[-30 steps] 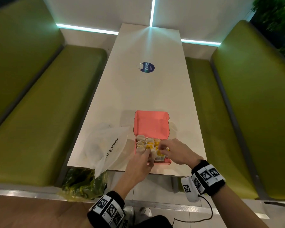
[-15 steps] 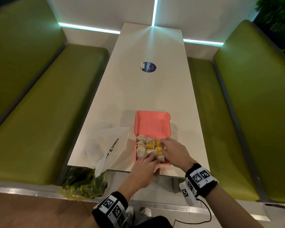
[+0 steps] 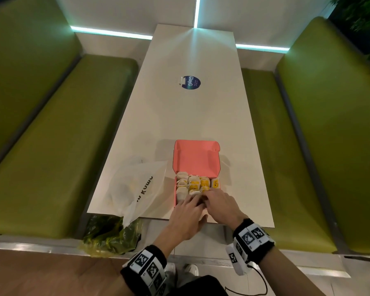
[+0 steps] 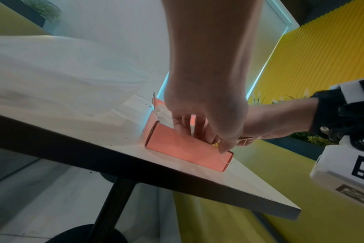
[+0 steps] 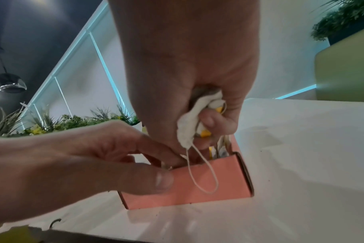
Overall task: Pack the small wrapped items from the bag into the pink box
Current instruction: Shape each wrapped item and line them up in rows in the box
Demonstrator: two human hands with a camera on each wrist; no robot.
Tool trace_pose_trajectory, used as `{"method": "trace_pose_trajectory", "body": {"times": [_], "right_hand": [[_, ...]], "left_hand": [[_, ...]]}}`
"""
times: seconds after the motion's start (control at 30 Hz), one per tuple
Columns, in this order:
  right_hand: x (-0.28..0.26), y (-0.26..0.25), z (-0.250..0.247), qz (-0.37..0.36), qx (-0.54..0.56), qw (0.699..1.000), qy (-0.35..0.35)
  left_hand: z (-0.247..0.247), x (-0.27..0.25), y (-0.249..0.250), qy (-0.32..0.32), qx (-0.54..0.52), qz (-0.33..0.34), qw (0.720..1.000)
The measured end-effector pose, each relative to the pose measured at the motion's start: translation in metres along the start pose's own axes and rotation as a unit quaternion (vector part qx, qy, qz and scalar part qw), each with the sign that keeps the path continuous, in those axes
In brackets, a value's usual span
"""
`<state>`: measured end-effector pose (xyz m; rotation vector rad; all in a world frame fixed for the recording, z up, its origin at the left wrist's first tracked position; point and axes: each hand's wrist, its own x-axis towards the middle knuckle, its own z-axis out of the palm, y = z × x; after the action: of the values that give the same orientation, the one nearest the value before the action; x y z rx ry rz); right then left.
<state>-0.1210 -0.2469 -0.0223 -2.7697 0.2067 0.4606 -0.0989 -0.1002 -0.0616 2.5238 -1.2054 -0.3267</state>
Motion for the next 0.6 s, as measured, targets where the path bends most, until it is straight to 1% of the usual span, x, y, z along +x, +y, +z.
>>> {"method": "trace_pose_trajectory", "body": {"times": [0.07,0.13,0.17,0.2,0.27,0.3,0.37,0.4,0.47,0.5,0.53,0.6], "right_hand": [[-0.001,0.002,-0.003,0.006,0.033,0.999,0.011],[0.0,0.005,-0.006,0.014,0.112,0.992,0.049],[-0.001,0.004,-0.008,0.021,0.175,0.981,0.08],[-0.001,0.003,-0.011,0.029,0.25,0.961,0.117],[-0.004,-0.003,-0.021,0.065,0.395,0.901,0.167],[-0.003,-0.007,-0.025,0.085,0.455,0.869,0.177],[-0.003,-0.014,-0.031,0.123,0.565,0.799,0.168],[-0.002,-0.019,-0.032,0.141,0.621,0.755,0.157],[0.0,-0.026,-0.029,0.171,0.715,0.663,0.143],[0.001,-0.028,-0.027,0.181,0.741,0.631,0.144],[0.003,-0.031,-0.026,0.187,0.756,0.61,0.145],[0.005,-0.034,-0.026,0.196,0.773,0.585,0.146]], "left_hand": [[-0.004,0.0,0.0,0.006,-0.018,-0.001,1.0],[-0.011,0.0,0.0,0.028,-0.048,-0.009,0.998],[-0.016,0.0,0.001,0.051,-0.077,-0.018,0.996],[-0.021,0.0,0.002,0.081,-0.115,-0.032,0.99],[-0.03,-0.002,0.006,0.13,-0.21,-0.064,0.967],[-0.034,-0.002,0.009,0.145,-0.255,-0.072,0.953],[-0.04,-0.002,0.014,0.156,-0.319,-0.07,0.932],[-0.045,-0.002,0.017,0.156,-0.339,-0.067,0.925],[-0.052,0.0,0.022,0.155,-0.353,-0.066,0.92],[-0.053,0.002,0.023,0.16,-0.35,-0.07,0.92],[-0.054,0.003,0.023,0.166,-0.348,-0.073,0.92],[-0.054,0.004,0.022,0.175,-0.352,-0.073,0.917]]}}
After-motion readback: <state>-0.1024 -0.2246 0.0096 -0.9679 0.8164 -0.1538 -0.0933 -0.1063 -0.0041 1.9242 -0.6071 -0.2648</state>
